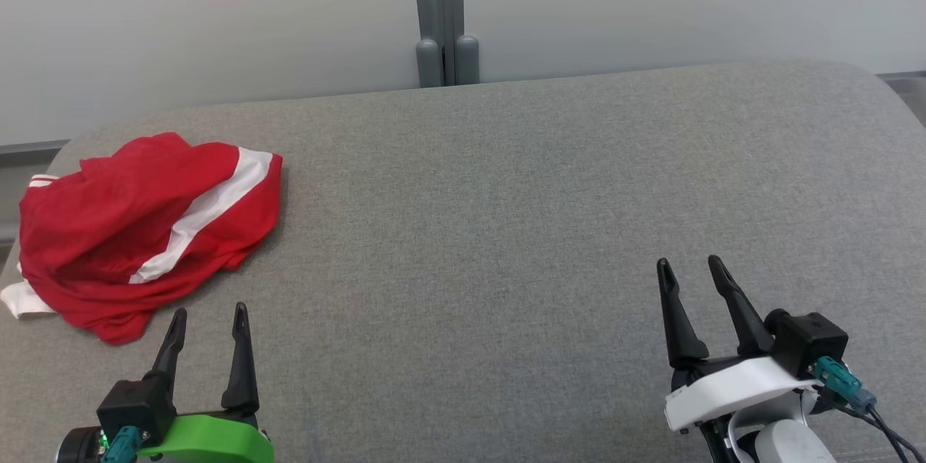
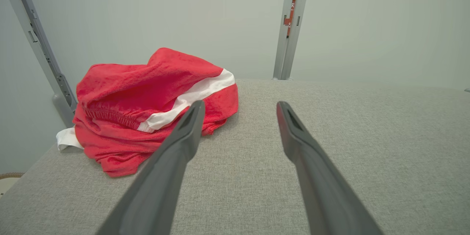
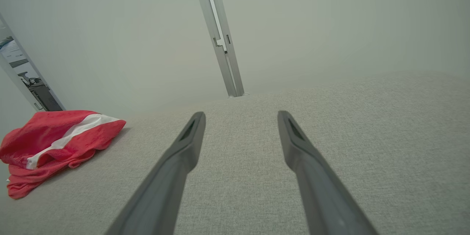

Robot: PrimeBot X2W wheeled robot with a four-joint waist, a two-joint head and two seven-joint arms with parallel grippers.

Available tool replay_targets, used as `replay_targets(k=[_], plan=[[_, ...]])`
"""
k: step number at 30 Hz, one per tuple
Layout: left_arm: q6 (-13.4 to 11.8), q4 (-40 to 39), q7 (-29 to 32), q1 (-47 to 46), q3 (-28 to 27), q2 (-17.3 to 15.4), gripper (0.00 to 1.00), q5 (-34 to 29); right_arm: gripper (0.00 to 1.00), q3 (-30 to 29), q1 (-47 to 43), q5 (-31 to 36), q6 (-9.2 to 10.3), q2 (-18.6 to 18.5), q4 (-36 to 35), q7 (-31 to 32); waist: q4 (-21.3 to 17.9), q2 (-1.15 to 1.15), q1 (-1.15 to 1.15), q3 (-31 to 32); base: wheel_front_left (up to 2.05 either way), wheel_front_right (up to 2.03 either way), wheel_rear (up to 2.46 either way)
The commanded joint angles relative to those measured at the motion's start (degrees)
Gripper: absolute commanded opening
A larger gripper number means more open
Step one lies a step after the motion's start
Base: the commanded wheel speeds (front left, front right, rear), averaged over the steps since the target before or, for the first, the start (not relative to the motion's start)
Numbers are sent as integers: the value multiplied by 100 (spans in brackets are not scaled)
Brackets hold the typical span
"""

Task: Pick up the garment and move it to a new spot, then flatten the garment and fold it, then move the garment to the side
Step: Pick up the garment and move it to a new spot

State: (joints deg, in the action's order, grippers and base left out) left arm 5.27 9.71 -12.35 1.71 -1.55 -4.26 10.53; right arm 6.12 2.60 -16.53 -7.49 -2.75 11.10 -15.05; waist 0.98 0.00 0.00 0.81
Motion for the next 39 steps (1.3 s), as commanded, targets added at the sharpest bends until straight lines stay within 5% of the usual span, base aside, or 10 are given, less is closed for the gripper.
replay_targets(k=[1, 17, 39], plan=[[-35, -10, 5, 73, 7, -42, 100, 26, 100, 2, 14, -24, 0, -24, 15, -20, 4, 0, 0, 0, 0, 0, 0], [-141, -37, 113, 96, 14, -161, 100, 75, 100, 47, -57, -39, 0, -25, 85, -19, 230, 0, 0, 13, 0, 0, 0], [-365, -144, 259, 212, -47, -302, 100, 176, 100, 54, -119, 111, 0, -24, 194, -19, 1418, 0, 0, 19, 0, 0, 0]])
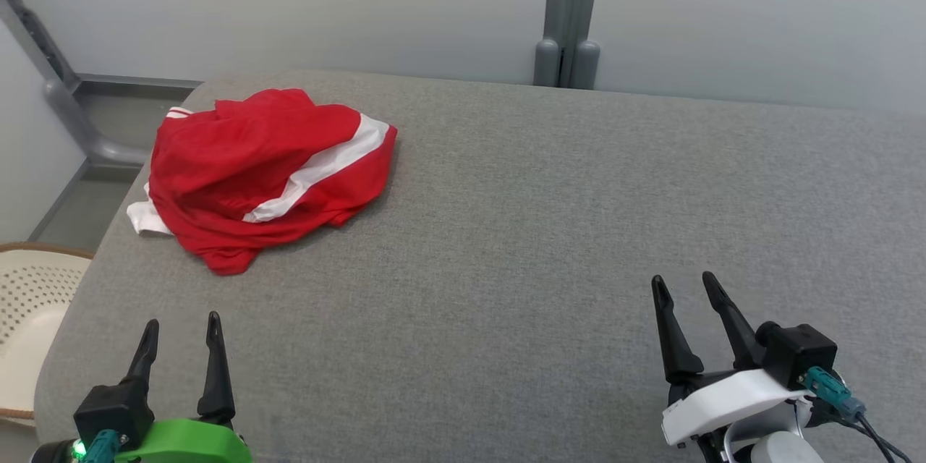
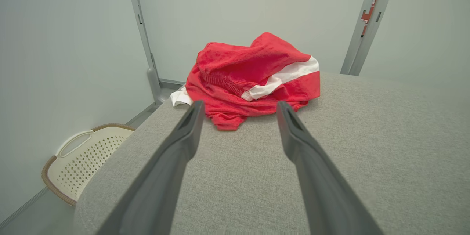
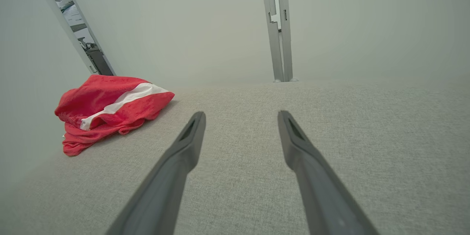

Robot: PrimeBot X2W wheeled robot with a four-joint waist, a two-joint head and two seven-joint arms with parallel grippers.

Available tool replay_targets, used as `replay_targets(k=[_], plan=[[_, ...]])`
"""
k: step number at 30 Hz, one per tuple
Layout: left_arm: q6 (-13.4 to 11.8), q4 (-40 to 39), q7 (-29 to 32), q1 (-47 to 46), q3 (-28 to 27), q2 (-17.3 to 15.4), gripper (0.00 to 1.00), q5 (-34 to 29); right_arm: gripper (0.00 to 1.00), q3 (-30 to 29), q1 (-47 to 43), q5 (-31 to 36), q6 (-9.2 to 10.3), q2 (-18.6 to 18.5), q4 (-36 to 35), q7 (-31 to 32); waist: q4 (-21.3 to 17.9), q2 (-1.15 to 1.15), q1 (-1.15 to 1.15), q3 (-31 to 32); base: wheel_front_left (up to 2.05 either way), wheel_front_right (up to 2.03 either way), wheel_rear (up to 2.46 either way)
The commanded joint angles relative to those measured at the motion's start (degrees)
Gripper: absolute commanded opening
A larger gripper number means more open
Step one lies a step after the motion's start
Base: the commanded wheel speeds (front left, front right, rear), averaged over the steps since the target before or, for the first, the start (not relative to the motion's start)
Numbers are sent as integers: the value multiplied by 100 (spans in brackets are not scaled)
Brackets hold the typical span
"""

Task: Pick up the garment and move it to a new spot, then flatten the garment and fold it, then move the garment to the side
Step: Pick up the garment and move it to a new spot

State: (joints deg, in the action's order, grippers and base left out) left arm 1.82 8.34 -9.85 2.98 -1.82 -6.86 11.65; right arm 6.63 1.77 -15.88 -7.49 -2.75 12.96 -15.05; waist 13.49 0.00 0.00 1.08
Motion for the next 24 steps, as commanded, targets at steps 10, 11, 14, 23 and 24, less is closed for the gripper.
replay_targets(k=[10, 11, 14, 23, 24], plan=[[-71, 27, 5, 81, -61, -111, 100, 97, 100, -13, -12, 104, 0, -24, 46, -20, 783, 0, 0, -58, 0, 0, 0], [-77, 30, 3, 87, -63, -116, 100, 102, 100, -3, -7, 96, 0, -24, 50, -19, 841, 0, 0, -60, 0, 0, 0], [-95, 32, -5, 95, -67, -134, 100, 115, 100, 13, 5, 85, 0, -25, 52, -19, 975, 0, 0, -64, 0, 0, 0], [-175, 14, -18, 135, -79, -159, 100, 167, 100, 54, 16, 56, 0, -25, 76, -19, 1270, 0, 0, -49, 0, 0, 0], [-180, 15, -18, 132, -80, -165, 100, 168, 100, 56, 16, 55, 0, -25, 77, -19, 1285, 0, 0, -48, 0, 0, 0]])
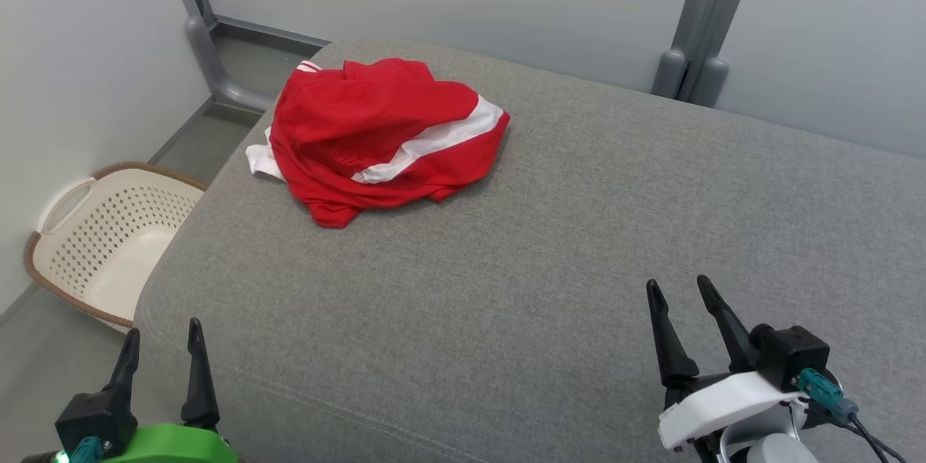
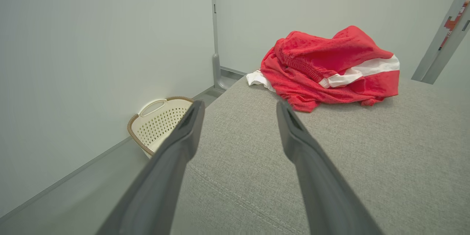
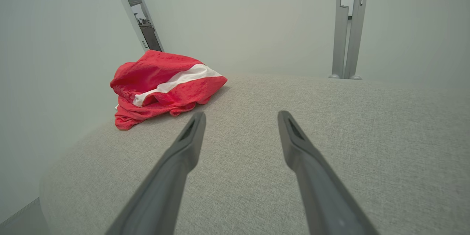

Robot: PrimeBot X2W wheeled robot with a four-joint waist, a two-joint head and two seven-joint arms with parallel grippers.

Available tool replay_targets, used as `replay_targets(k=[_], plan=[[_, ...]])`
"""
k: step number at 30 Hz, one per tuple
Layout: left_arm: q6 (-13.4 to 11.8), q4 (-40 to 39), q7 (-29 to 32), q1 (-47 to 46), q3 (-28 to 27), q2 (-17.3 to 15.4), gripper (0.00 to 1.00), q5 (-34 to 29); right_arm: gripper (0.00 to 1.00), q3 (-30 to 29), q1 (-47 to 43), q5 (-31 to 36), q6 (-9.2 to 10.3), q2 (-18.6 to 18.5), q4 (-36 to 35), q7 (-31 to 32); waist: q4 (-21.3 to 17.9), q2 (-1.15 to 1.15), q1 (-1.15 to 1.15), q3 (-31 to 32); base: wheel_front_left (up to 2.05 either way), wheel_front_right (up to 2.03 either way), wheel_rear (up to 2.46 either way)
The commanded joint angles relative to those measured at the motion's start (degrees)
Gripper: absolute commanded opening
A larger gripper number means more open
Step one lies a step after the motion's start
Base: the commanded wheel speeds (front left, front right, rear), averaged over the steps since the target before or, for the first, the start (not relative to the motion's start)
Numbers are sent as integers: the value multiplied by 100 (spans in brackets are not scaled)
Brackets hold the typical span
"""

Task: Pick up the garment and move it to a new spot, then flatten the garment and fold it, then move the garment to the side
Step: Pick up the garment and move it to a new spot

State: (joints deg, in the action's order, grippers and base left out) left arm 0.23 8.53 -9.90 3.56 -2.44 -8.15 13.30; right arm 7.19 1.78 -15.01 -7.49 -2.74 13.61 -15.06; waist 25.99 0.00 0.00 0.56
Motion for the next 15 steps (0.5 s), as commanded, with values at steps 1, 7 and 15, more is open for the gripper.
replay_targets(k=[1, 7, 15], plan=[[-27, -6, -15, 70, -20, -38, 100, 12, 100, 0, 11, -31, 0, -26, 14, -18, 47, 0, 0, 6, 0, 0, 0], [-59, 20, -34, 68, -25, -53, 100, 68, 100, 17, 6, -8, 0, -26, 35, -18, 73, 0, 0, 9, 0, 0, 0], [-23, 129, -60, -170, 37, -10, 100, 143, 100, 23, 83, 75, 0, -26, 64, -18, -1, 0, 0, -80, 0, 0, 0]])
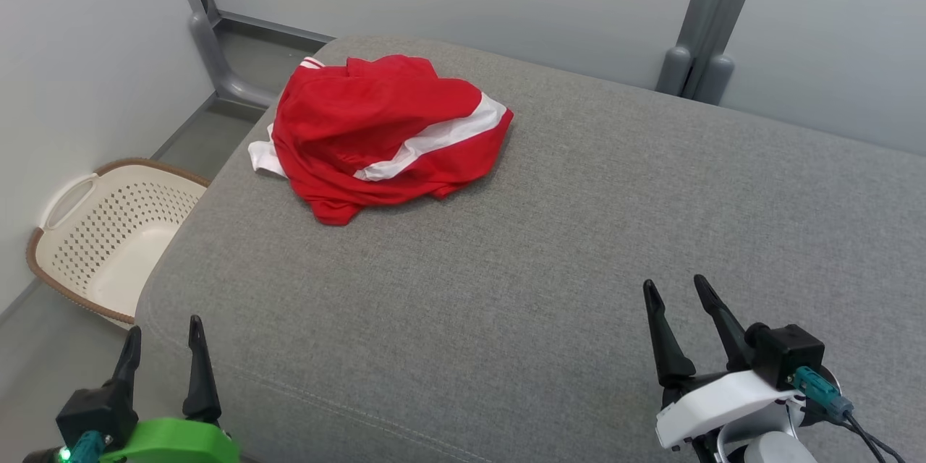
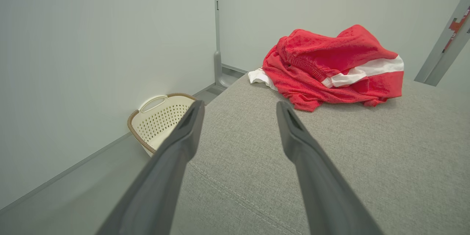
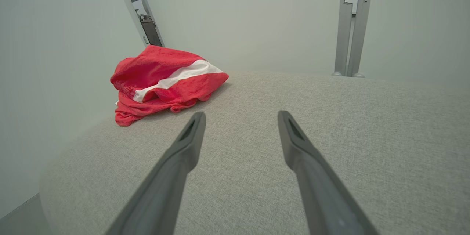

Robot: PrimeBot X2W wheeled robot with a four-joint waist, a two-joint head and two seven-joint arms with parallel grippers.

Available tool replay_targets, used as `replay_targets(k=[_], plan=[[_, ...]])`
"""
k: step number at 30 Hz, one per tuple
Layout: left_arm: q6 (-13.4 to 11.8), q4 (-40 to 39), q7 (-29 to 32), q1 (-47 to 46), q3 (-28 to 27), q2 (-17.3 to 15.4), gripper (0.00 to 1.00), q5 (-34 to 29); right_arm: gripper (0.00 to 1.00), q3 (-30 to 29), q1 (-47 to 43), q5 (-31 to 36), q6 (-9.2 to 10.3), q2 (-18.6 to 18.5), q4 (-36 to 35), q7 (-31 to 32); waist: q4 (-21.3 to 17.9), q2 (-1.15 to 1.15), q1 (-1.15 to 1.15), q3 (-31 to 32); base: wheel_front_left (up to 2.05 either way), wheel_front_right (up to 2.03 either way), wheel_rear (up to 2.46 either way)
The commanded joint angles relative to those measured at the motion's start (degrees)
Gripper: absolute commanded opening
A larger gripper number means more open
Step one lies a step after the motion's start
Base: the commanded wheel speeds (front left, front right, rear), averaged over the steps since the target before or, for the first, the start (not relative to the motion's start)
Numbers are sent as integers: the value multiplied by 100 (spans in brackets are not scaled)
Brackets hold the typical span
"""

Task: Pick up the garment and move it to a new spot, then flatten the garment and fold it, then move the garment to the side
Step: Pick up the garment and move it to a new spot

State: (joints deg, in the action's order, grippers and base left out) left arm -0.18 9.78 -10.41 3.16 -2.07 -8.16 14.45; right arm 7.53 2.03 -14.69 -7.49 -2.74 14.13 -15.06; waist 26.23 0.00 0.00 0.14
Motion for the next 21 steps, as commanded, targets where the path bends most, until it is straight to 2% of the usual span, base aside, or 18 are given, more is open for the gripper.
replay_targets(k=[1, 10, 21], plan=[[40, 23, -13, -223, 22, -19, 100, 36, 100, -20, 80, 55, 0, -26, 16, -18, -45, 0, 0, -81, 0, 0, 0], [293, 246, -81, -1460, 170, -217, 100, 65, 100, -75, 417, 427, 0, -27, -56, 83, -426, 0, 0, -699, 0, 0, 0], [636, 919, -222, -3351, 225, -756, 100, 248, 100, -366, 984, 909, 1, -39, -631, 319, -1516, 0, 0, -1926, 0, 0, 0]])
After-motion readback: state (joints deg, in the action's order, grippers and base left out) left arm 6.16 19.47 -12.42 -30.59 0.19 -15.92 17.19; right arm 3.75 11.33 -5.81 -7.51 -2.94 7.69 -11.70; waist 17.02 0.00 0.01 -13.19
